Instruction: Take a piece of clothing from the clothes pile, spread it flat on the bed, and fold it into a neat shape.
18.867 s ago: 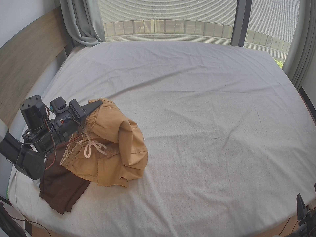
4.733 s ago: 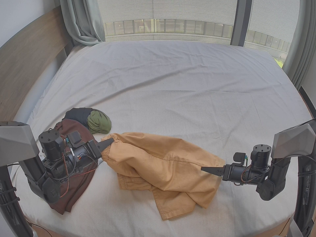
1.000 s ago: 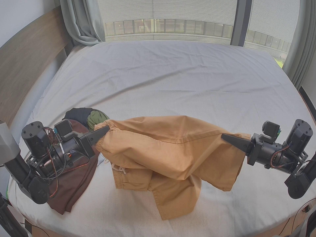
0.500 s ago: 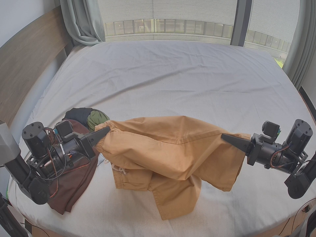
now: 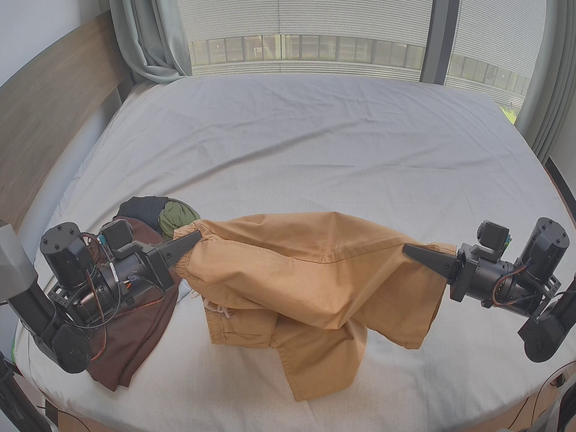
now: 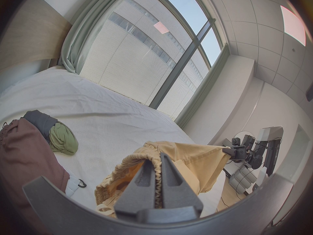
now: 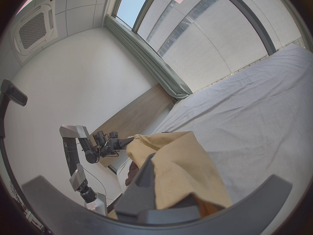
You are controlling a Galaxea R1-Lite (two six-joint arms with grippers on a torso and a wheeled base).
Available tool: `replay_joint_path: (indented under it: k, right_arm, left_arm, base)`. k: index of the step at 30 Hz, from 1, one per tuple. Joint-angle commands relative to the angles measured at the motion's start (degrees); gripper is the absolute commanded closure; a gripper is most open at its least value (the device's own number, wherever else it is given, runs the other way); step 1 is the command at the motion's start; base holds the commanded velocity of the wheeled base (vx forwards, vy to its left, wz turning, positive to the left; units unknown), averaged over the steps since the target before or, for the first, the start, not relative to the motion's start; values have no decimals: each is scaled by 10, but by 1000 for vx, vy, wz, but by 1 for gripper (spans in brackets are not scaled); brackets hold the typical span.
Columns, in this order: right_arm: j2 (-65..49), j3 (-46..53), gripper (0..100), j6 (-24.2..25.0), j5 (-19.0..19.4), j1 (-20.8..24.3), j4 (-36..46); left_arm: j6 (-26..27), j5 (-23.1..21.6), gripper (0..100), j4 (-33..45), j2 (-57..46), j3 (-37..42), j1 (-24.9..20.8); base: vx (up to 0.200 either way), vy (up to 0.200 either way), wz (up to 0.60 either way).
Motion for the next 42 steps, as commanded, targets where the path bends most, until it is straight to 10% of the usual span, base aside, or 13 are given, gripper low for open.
replay_joint_path:
  k: [1, 42]
  right_arm:
    - [1, -1, 100, 0, 0, -1, 0]
    - [9, -38, 100, 1, 0, -97, 0]
  left_arm:
    - [0, 0, 100, -1, 2, 0, 0]
    - [-2, 0, 100, -1, 11, -13, 18]
  base:
    - [0, 0, 0]
    - [0, 0, 0]
